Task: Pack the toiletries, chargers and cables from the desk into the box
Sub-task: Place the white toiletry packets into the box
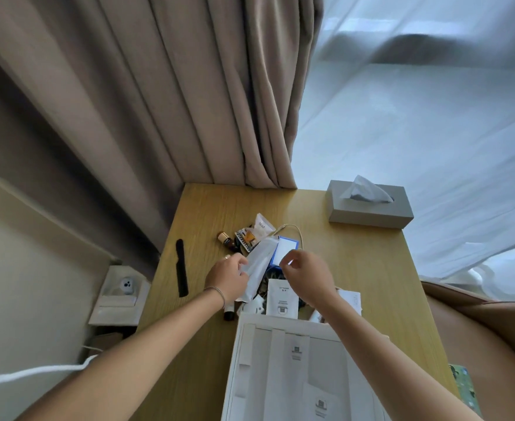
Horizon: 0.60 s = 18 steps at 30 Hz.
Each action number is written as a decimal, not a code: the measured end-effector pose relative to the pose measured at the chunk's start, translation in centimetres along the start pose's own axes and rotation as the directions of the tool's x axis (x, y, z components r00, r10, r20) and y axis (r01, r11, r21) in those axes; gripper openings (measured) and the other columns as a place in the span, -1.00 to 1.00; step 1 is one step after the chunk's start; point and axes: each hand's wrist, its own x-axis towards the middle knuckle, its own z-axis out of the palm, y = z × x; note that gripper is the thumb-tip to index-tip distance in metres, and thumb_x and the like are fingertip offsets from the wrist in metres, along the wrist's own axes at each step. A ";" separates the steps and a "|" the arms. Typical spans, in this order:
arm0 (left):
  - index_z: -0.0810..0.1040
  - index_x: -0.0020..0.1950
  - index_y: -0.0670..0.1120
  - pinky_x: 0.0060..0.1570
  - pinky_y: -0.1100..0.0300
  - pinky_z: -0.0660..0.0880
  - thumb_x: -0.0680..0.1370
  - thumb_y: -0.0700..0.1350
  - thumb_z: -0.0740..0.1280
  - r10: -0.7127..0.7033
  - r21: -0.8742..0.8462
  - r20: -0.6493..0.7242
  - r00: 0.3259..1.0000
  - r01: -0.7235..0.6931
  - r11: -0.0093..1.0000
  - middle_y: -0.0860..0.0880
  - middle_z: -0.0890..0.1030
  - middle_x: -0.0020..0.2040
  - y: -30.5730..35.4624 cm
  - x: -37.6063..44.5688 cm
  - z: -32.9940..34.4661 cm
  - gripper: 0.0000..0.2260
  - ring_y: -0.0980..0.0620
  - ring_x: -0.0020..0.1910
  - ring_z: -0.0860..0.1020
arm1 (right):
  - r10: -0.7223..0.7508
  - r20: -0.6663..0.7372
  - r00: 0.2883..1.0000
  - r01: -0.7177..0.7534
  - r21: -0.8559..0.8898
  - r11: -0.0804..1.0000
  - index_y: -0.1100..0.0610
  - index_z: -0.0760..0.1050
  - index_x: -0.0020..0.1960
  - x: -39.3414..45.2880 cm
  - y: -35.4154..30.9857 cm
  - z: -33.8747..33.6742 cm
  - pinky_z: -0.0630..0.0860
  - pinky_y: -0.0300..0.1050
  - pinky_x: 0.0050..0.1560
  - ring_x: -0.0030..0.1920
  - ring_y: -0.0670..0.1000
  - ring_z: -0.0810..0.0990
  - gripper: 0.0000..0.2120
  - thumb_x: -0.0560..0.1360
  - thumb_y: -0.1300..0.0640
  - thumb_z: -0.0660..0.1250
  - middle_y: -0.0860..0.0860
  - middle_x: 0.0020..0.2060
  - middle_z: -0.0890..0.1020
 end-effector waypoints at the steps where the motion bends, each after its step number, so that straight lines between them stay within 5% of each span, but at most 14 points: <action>1: 0.49 0.28 0.06 -0.17 0.20 0.53 0.57 -0.13 0.27 -0.011 0.012 0.027 1.000 0.011 1.000 0.03 0.53 0.18 -0.4 0.8 0.4 -0.71 0.09 -0.06 0.54 | 0.008 0.002 1.000 -0.008 0.003 1.000 0.01 0.66 0.01 0.4 0.0 0.3 0.63 -0.02 -0.12 -0.18 -0.04 0.63 -0.78 0.53 0.11 0.23 -0.04 -0.12 0.69; 8: 0.30 0.43 0.09 -0.04 0.06 0.54 0.46 0.00 0.35 -0.045 0.116 0.139 0.989 0.028 0.993 -0.01 0.44 0.33 -0.6 4.5 3.2 -0.46 -0.05 0.08 0.52 | 0.063 -0.022 0.998 -0.063 0.026 0.998 0.00 0.65 -0.04 1.4 -0.2 1.4 0.55 -0.10 -0.20 -0.22 -0.06 0.62 -0.81 0.52 0.10 0.25 -0.08 -0.22 0.68; 13: 0.36 0.29 0.08 -0.06 0.01 0.60 0.44 -0.01 0.40 -0.062 0.210 0.123 0.990 0.035 0.977 -0.02 0.53 0.17 0.0 5.7 3.4 -0.55 -0.08 -0.01 0.58 | 0.087 -0.031 0.996 -0.087 0.009 0.996 0.01 0.65 -0.01 1.7 0.2 2.2 0.47 -0.20 -0.26 -0.20 -0.05 0.63 -0.81 0.54 0.08 0.26 -0.06 -0.21 0.70; 18: 0.37 0.11 0.00 -0.08 0.03 0.49 0.48 -0.19 0.21 -0.052 0.128 0.103 0.993 0.039 0.991 -0.07 0.59 0.05 -0.1 5.9 2.5 -0.78 -0.13 -0.07 0.57 | 0.105 -0.010 0.994 -0.105 -0.006 0.994 -0.01 0.65 -0.03 2.2 0.0 2.8 0.50 -0.15 -0.26 -0.24 -0.04 0.63 -0.79 0.52 0.11 0.23 -0.07 -0.22 0.70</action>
